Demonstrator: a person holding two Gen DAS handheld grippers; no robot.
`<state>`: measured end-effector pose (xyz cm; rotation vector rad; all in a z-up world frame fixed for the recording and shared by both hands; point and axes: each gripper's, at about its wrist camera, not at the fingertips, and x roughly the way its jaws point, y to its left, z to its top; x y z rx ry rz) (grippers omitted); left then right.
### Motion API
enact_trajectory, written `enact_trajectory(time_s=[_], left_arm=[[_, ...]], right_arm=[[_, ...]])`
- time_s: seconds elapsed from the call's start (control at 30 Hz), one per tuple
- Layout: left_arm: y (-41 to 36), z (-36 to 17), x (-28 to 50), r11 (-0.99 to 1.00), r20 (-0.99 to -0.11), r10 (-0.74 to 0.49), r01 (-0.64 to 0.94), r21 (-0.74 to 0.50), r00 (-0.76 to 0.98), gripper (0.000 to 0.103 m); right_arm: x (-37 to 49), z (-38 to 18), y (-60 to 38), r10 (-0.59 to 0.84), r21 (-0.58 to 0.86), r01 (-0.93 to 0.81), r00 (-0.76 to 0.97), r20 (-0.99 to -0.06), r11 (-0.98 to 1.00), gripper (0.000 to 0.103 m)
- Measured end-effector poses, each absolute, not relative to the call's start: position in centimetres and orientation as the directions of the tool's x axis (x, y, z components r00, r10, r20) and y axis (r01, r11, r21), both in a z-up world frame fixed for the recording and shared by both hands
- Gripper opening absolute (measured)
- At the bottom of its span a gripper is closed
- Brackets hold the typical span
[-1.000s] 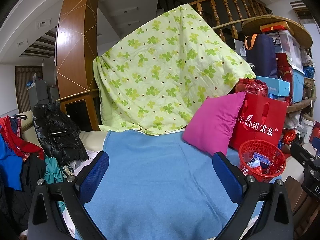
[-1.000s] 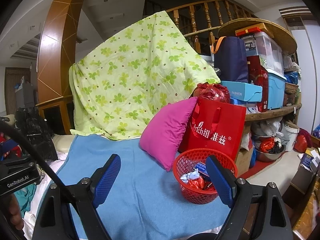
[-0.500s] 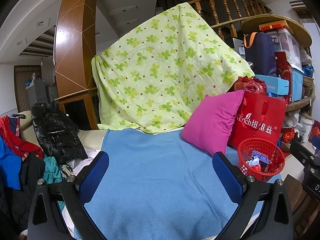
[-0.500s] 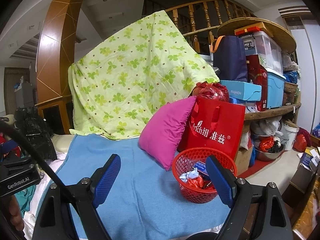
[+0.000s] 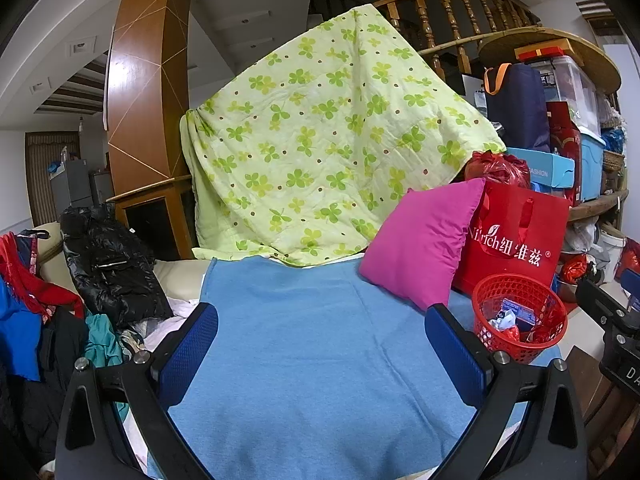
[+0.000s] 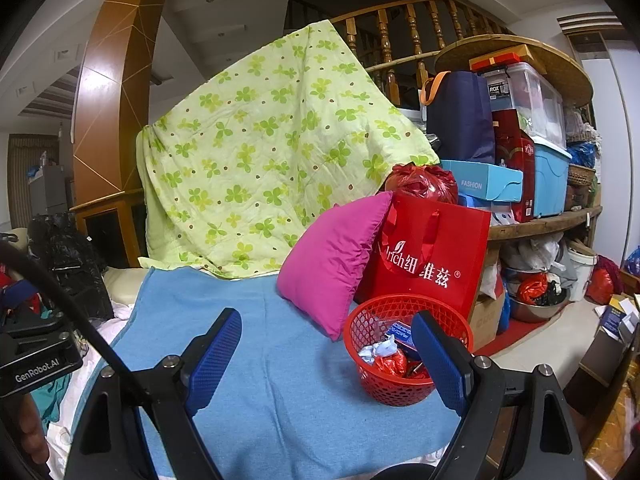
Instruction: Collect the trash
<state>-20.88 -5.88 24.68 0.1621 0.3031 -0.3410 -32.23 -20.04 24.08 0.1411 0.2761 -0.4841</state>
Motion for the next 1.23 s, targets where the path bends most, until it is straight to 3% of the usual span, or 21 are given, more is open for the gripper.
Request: enact_trajectory(time_s=[1.1,1.23], left_arm=[[-5.6,25.1,-21.1,0.915,-0.319,-0.341,0.390,0.104,0.884,0.103],[-5.0,24.3,-19.3,0.921,-0.341,-0.346,0.385,0.052,0.874,0.103]], right_arm=[[-31.8,24.6,-19.7,-0.468,0.026,0.494,0.838,-0.282,0.869,0.089],[-29.5,23.6,-20.4,-0.445,0.025,0.474,0.842,-0.304,0.880,0.092]])
